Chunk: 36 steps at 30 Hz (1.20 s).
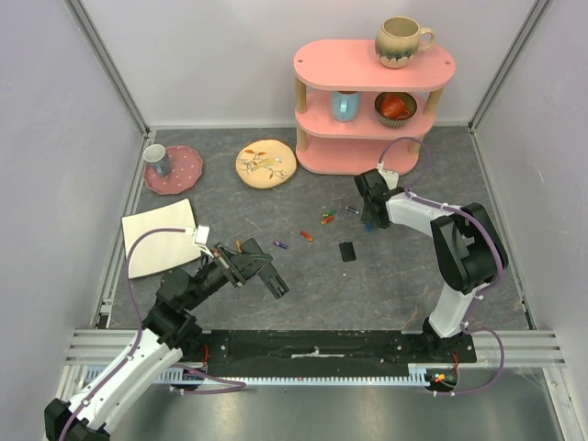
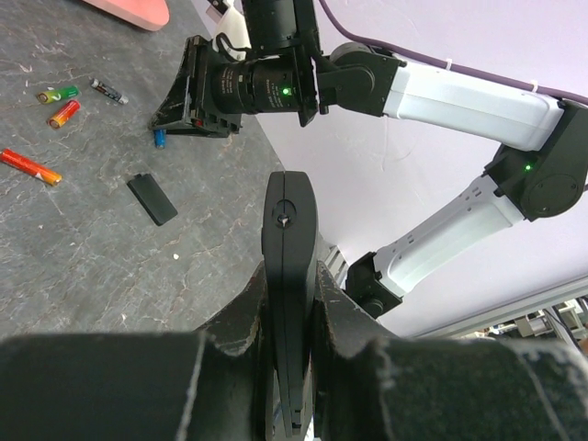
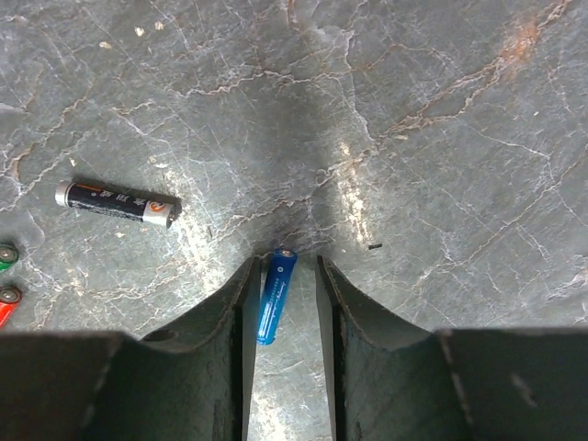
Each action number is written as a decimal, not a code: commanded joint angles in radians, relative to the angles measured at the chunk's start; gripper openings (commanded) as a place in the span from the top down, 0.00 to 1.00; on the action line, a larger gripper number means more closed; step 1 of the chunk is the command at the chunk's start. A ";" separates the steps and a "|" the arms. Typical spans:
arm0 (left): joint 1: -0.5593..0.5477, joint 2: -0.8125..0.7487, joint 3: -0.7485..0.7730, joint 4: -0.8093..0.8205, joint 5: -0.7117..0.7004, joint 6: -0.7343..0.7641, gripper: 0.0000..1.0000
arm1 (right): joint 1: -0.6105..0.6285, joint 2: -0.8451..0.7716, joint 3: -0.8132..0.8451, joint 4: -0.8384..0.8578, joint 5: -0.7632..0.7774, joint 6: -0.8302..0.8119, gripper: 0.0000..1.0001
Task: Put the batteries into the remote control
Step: Pick up the battery from the center of the board.
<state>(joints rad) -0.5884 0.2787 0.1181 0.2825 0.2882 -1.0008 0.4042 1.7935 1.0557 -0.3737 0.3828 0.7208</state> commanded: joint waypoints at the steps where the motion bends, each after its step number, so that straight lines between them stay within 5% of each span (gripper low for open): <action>1: 0.004 -0.012 0.012 0.003 -0.009 0.021 0.98 | -0.007 0.055 -0.026 -0.059 0.007 -0.038 0.65; 19: 0.004 0.024 0.011 0.027 -0.003 0.014 0.98 | -0.004 0.006 -0.132 0.015 -0.062 -0.057 0.83; 26: 0.004 0.037 0.008 0.040 0.000 0.007 0.98 | -0.004 -0.003 -0.128 0.002 -0.078 -0.073 0.63; 36: 0.004 0.062 -0.005 0.075 0.005 -0.007 0.98 | -0.001 -0.028 -0.141 -0.004 -0.073 -0.072 0.70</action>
<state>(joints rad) -0.5884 0.3309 0.1169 0.2974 0.2890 -1.0016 0.4042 1.7473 0.9688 -0.2485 0.3309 0.6556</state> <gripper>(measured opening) 0.195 0.318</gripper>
